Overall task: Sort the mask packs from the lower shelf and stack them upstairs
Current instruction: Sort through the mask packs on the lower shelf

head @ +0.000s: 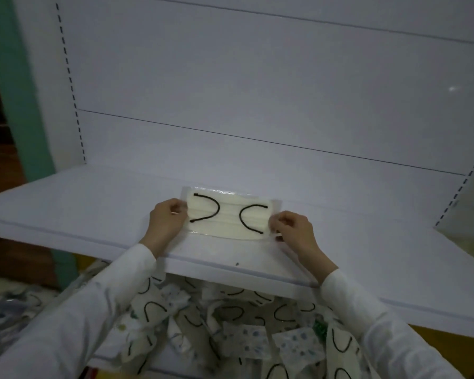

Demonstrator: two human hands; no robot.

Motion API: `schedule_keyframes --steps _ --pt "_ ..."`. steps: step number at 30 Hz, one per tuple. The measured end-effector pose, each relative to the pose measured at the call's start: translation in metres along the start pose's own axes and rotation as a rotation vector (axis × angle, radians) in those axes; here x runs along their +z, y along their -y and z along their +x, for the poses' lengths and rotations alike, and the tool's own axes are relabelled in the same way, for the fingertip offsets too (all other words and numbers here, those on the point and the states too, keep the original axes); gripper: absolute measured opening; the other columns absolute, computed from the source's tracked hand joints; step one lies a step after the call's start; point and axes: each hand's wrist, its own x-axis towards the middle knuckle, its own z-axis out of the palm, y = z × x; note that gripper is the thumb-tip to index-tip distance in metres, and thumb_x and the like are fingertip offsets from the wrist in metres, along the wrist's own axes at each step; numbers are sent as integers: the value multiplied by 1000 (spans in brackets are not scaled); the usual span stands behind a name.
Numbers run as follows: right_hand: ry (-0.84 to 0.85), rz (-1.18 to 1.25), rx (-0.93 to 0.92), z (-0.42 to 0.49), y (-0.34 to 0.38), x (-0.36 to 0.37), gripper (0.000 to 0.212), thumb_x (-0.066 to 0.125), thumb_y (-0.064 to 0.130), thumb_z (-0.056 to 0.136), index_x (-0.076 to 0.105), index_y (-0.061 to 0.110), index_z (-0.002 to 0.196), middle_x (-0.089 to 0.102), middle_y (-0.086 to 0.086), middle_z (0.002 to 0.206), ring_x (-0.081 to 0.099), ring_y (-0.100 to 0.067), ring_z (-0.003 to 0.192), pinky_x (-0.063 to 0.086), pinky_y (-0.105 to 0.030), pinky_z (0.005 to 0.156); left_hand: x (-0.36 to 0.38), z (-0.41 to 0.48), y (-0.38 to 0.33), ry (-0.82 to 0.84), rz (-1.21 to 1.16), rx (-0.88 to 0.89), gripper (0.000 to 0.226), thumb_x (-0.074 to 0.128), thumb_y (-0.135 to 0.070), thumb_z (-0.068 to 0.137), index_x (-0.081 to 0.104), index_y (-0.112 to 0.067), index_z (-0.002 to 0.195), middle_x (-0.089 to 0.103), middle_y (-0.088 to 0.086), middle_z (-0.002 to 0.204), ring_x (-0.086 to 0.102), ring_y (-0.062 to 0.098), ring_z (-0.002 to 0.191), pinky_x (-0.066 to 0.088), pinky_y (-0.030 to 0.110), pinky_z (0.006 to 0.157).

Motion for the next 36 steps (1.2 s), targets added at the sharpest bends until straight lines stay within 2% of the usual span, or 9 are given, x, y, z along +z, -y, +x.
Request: schedule_keyframes --steps 4,8,12,15,20,22,25,30,36 --pt "55 -24 -33 12 24 31 10 64 10 85 71 10 78 70 -11 79 63 -18 67 58 -30 65 -40 6 5 -121 -105 -49 16 67 -3 79 67 -13 91 66 6 83 62 10 67 49 13 63" --pt "107 27 11 22 39 75 12 62 1 83 69 10 87 70 -10 78 64 -22 66 59 -31 65 -88 18 17 -191 -148 -141 19 76 -5 68 67 -15 82 67 5 70 60 15 60 55 31 76" --pt "131 66 59 31 56 129 33 67 -2 79 55 8 108 67 -8 77 63 -19 64 57 -31 68 -136 42 38 -176 -120 -183 31 75 -2 70 62 -11 96 64 10 74 59 19 62 54 30 70" --pt "122 39 30 43 75 177 35 67 1 79 48 9 108 66 -4 76 64 -20 69 56 -38 79 -175 75 58 -159 -102 -163 25 75 -4 72 60 -15 89 62 7 70 56 17 60 49 25 61" --pt "101 -73 -20 72 104 263 19 67 -3 77 58 9 89 67 -7 69 62 -14 55 55 -31 68 -233 158 96 -62 -33 -100 24 71 7 75 63 -14 66 56 0 50 49 9 47 42 11 45" --pt "102 -165 -47 87 114 295 14 65 -4 77 63 10 77 65 -5 65 60 -8 49 54 -24 64 -249 192 111 -21 21 -91 25 71 5 76 64 -15 64 58 1 56 50 12 53 45 12 49" --pt "93 -260 -38 110 126 338 17 59 -5 78 67 8 72 62 0 60 59 -10 54 47 -8 54 -264 242 132 20 129 -74 19 70 0 78 66 -15 67 65 7 65 54 17 61 48 26 64" --pt "115 -390 19 144 132 393 17 54 2 78 70 -2 81 70 -16 87 66 -29 85 54 -32 76 -267 295 158 96 307 -54 18 59 -3 84 73 -3 95 70 17 105 62 31 103 46 37 97" --pt "165 -544 82 164 120 425 22 60 18 78 65 0 90 63 -19 100 58 -27 77 43 -26 63 -254 315 172 158 360 -70 29 52 3 86 69 -3 109 65 15 120 56 27 117 36 28 103"
